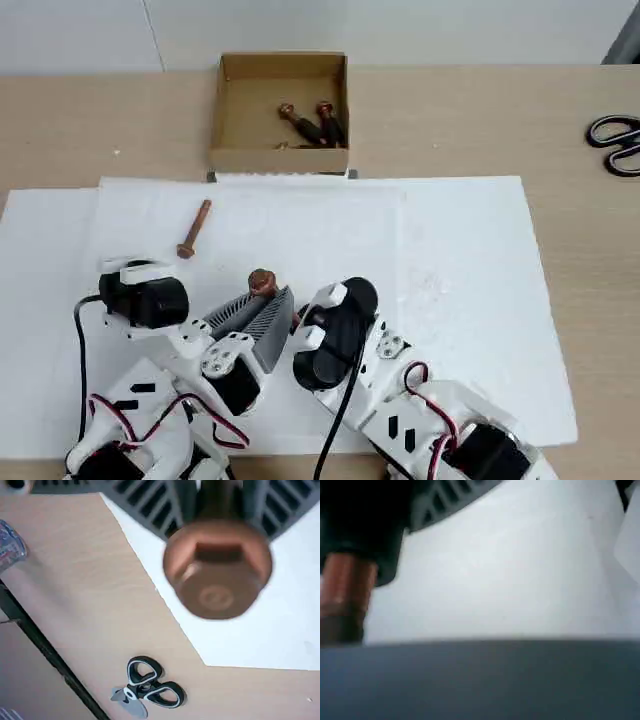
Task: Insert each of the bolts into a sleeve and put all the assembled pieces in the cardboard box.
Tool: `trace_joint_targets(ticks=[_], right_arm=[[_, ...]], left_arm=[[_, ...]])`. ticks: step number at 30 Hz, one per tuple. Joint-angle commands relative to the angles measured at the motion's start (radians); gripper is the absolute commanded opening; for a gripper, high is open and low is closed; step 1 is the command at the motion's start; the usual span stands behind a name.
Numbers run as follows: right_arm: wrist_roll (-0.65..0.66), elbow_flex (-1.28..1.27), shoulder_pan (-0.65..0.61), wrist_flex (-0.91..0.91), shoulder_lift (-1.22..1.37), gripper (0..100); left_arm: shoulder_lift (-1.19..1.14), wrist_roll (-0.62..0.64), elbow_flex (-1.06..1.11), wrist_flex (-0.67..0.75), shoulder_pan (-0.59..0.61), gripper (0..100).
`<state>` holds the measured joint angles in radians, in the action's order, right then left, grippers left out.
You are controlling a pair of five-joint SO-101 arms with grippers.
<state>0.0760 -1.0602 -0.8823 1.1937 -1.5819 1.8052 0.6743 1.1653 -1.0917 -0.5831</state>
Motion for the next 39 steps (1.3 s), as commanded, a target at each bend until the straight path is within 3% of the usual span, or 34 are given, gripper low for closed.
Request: trace_joint_targets(ticks=[1,11,16,24,32,39], right_arm=[[0.011,0.005,-0.012,-0.028,-0.004,0.4],[0.14,0.012,0.004,-0.122,-0.005,0.4],[0.241,0.012,0.084,-0.193,-0.005,0.4],[0.299,0.011,0.091,-0.257,-0.005,0.4],[0.296,-0.002,0.091,-0.255,-0.005,0.4],[0.295,-0.028,0.088,-0.255,-0.005,0.4]], left_arm=[[0.009,-0.002,0.002,0.012,-0.009,0],[0.009,-0.011,-0.038,-0.087,-0.009,0],[0.009,-0.074,-0.036,-0.106,-0.005,0],[0.009,-0.17,-0.007,-0.1,-0.008,1],[0.008,-0.176,0.005,-0.109,-0.005,24],[0.008,-0.176,-0.001,-0.129,-0.005,25]])
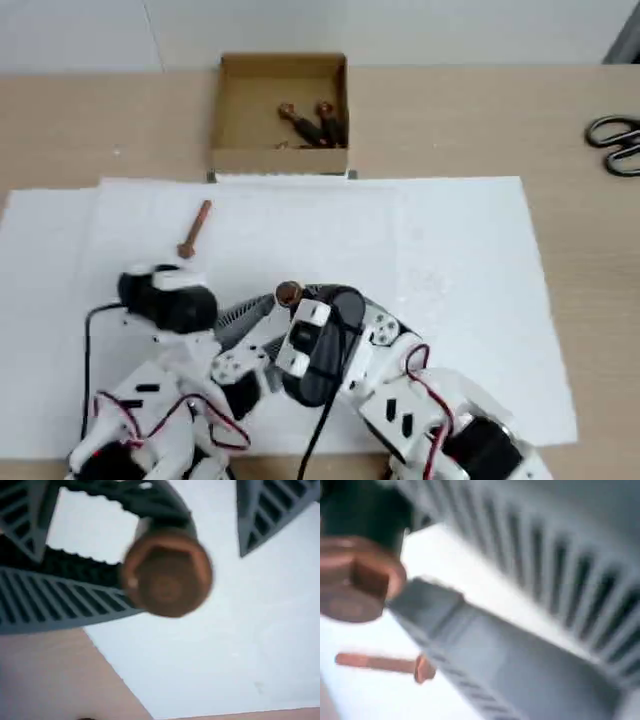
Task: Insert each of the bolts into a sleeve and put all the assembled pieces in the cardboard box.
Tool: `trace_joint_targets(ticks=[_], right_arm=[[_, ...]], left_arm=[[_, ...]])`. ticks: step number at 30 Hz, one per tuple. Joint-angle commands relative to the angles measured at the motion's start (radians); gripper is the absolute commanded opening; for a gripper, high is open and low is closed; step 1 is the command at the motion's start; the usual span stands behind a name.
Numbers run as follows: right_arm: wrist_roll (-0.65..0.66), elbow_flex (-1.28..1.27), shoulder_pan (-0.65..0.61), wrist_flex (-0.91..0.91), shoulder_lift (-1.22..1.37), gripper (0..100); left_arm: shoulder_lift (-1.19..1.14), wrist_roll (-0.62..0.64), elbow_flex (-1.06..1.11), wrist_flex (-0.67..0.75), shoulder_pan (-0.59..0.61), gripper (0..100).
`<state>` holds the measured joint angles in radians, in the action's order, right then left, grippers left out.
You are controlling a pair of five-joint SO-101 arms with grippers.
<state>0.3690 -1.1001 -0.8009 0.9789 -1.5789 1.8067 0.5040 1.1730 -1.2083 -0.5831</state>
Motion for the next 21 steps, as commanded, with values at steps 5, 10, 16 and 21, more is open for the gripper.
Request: trace_joint_targets(ticks=[5,10,16,21], right_arm=[[0.002,0.012,0.007,-0.041,-0.008,0.4],[0.002,0.011,0.042,-0.041,-0.008,0.4],[0.002,0.011,0.163,-0.041,-0.008,0.4],[0.002,0.009,0.18,-0.041,-0.008,0.4]], left_arm=[[0.006,-0.008,-0.012,-0.012,-0.005,25],[0.006,-0.008,-0.035,-0.012,0.012,24],[0.009,-0.132,-0.036,0.032,0.199,1],[0.009,-0.206,-0.031,0.103,0.37,1]])
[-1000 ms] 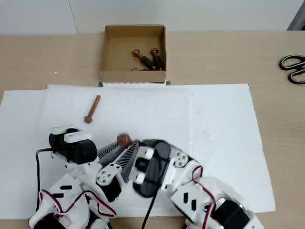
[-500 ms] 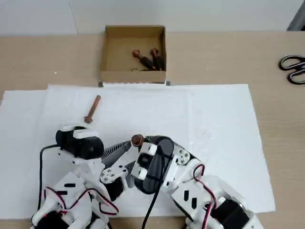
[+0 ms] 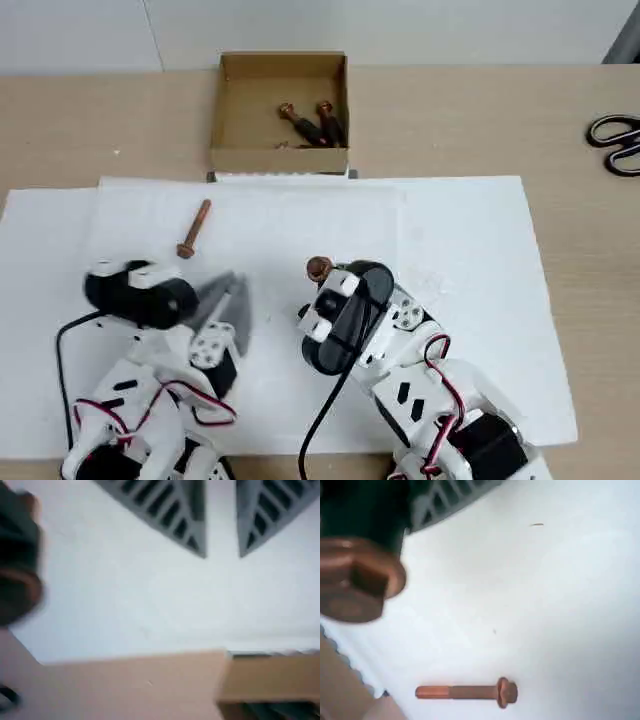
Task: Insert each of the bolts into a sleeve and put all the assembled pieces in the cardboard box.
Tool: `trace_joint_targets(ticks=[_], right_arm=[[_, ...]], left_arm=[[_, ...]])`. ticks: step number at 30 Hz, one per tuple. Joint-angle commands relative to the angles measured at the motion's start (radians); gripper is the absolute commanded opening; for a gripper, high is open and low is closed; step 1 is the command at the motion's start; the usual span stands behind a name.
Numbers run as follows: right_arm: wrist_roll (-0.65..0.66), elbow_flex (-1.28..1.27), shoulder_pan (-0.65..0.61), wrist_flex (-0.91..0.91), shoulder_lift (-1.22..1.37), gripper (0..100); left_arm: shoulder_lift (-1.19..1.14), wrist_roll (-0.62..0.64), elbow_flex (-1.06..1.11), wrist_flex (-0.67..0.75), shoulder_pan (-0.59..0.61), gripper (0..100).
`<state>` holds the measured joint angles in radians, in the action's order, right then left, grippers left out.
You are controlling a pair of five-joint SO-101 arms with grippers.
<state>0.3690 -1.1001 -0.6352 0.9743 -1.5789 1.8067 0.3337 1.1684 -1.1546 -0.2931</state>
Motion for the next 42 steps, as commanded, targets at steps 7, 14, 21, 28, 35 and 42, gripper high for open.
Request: trace_joint_targets(ticks=[7,14,21,28,35,42], right_arm=[[-0.077,-0.034,0.101,-0.036,-0.007,0.4],[-0.33,-0.064,0.315,-0.045,0.068,0.4],[-0.477,0.157,0.331,-0.101,0.331,0.4],[-0.483,0.473,0.344,-0.295,0.717,0.4],[-0.477,0.75,0.34,-0.573,1.155,0.4],[-0.482,1.023,0.343,-0.704,1.558,0.4]], left_arm=[[0.009,-0.163,0.157,0.049,0.281,1],[0.011,-0.161,0.41,0.054,0.318,1],[0.011,-0.163,0.45,0.058,0.321,1],[0.011,-0.164,0.452,0.074,0.315,1],[0.011,-0.164,0.452,0.074,0.313,1],[0.009,-0.166,0.452,0.074,0.311,1]])
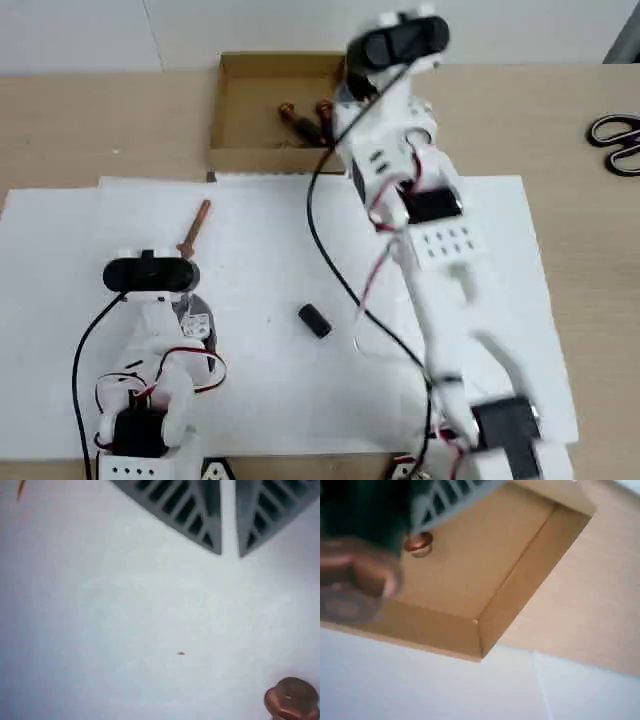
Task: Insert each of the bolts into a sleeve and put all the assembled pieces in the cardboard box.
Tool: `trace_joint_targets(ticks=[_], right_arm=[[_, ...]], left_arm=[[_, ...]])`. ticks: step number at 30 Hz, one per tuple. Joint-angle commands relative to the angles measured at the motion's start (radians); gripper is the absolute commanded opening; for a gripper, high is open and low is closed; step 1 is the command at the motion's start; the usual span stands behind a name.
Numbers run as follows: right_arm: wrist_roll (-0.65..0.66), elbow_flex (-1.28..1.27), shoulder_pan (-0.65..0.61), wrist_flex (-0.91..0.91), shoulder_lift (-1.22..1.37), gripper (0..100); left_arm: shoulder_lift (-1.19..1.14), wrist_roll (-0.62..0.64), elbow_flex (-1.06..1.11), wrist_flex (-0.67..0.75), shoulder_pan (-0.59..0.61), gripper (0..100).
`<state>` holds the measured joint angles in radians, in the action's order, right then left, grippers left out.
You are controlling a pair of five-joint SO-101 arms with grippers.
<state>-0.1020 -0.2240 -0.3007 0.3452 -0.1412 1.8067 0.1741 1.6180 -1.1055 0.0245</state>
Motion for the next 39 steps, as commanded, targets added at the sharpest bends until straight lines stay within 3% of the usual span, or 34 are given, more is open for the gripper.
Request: trace_joint_targets(ticks=[1,8,15,20,27,35,39], right_arm=[[-0.011,0.181,0.005,-0.097,0.173,0.4],[-0.008,0.374,-0.012,-0.32,0.503,0.4],[0.0,0.425,-0.068,-0.456,0.639,0.7],[0.144,0.422,-0.124,-0.348,0.65,2.5],[0.221,0.422,-0.137,-0.242,0.651,24.3],[0.224,0.423,-0.111,-0.211,0.624,25.3],[0.219,0.423,-0.11,-0.015,0.506,25.3]], left_arm=[[0.009,-0.006,0.002,0.025,-0.006,1],[0.008,-0.034,0.002,0.026,-0.044,1],[0.008,-0.035,0.002,0.026,-0.044,1],[0.008,-0.035,0.002,0.026,-0.043,1],[0.008,-0.035,0.002,0.026,-0.041,1],[0.008,-0.02,0.002,0.025,-0.035,1],[0.008,-0.02,0.002,0.023,-0.035,1]])
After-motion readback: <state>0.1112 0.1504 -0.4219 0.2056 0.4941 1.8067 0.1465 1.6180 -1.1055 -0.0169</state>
